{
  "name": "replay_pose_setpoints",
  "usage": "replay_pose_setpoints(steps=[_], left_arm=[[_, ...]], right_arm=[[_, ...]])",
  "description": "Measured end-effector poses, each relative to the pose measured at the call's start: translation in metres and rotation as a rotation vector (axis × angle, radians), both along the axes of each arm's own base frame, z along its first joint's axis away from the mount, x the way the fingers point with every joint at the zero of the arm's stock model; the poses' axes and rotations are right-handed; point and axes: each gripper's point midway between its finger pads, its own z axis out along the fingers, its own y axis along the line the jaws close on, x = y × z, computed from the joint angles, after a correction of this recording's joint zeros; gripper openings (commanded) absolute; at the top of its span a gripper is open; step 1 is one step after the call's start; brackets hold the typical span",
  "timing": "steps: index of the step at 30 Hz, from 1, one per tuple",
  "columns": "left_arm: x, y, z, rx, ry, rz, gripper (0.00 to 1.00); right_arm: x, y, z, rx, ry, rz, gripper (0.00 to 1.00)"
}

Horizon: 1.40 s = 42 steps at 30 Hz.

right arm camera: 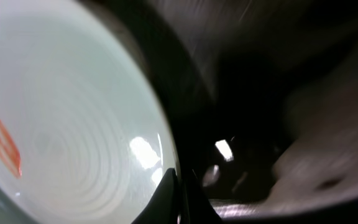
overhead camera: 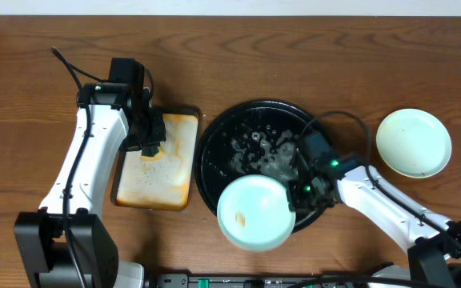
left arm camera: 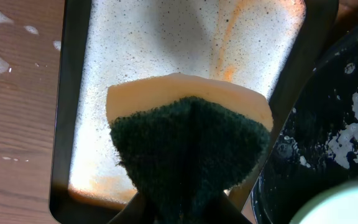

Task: Clean dirty plates on tray and stack at the side
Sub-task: 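Grip the rim of the remaining light-blue plate with the right gripper, then rub the sponge in the soapy tray with the left gripper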

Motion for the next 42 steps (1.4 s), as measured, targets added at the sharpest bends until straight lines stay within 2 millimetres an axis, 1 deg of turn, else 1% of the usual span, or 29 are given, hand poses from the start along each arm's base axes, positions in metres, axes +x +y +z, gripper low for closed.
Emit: replay_pose_setpoints(steps=[3, 5, 7, 9, 11, 14, 19, 25, 28, 31, 35, 36, 37, 39, 42], left_arm=[[0.000, 0.000, 0.000, 0.000, 0.000, 0.000, 0.22], [0.000, 0.000, 0.000, 0.000, 0.000, 0.000, 0.22], [0.000, 0.000, 0.000, 0.000, -0.001, 0.000, 0.22], [0.000, 0.000, 0.000, 0.000, 0.000, 0.000, 0.22], [0.000, 0.000, 0.000, 0.000, 0.000, 0.000, 0.22], [0.000, 0.000, 0.000, 0.000, 0.000, 0.000, 0.22], [0.000, 0.000, 0.000, 0.000, 0.000, 0.000, 0.22], [0.002, 0.000, 0.000, 0.000, -0.009, 0.000, 0.22], [0.009, 0.000, -0.002, -0.002, -0.037, 0.000, 0.22], [0.011, 0.000, -0.018, -0.003, -0.054, 0.002, 0.22], [0.004, 0.000, -0.050, -0.001, -0.055, 0.013, 0.19], [0.004, 0.001, -0.056, 0.001, -0.058, 0.017, 0.14], [0.002, 0.003, -0.063, 0.009, -0.060, 0.026, 0.13], [0.001, 0.005, -0.072, 0.024, -0.066, 0.032, 0.09], [0.008, 0.008, -0.081, 0.038, -0.117, 0.038, 0.09]], right_arm=[[0.031, -0.009, 0.002, 0.002, -0.096, -0.065, 0.01], [0.059, -0.015, 0.007, 0.009, -0.193, -0.102, 0.01], [0.084, -0.016, 0.014, 0.022, -0.303, -0.084, 0.01], [0.105, -0.016, 0.023, 0.022, -0.415, -0.023, 0.01], [0.113, -0.018, 0.027, 0.005, -0.466, 0.017, 0.01], [0.113, -0.023, 0.025, -0.025, -0.464, 0.018, 0.01], [0.100, -0.031, 0.017, -0.058, -0.386, -0.056, 0.01], [0.102, -0.035, 0.017, -0.073, -0.384, -0.096, 0.01], [0.103, -0.036, 0.017, -0.080, -0.387, -0.104, 0.01], [0.104, -0.037, 0.017, -0.082, -0.389, -0.107, 0.01], [0.104, -0.037, 0.017, -0.082, -0.390, -0.107, 0.01], [0.104, -0.037, 0.017, -0.083, -0.390, -0.107, 0.01], [0.104, -0.037, 0.017, -0.083, -0.390, -0.107, 0.01], [0.104, -0.037, 0.017, -0.084, -0.391, -0.108, 0.01], [0.104, -0.037, 0.017, -0.084, -0.391, -0.108, 0.01]])
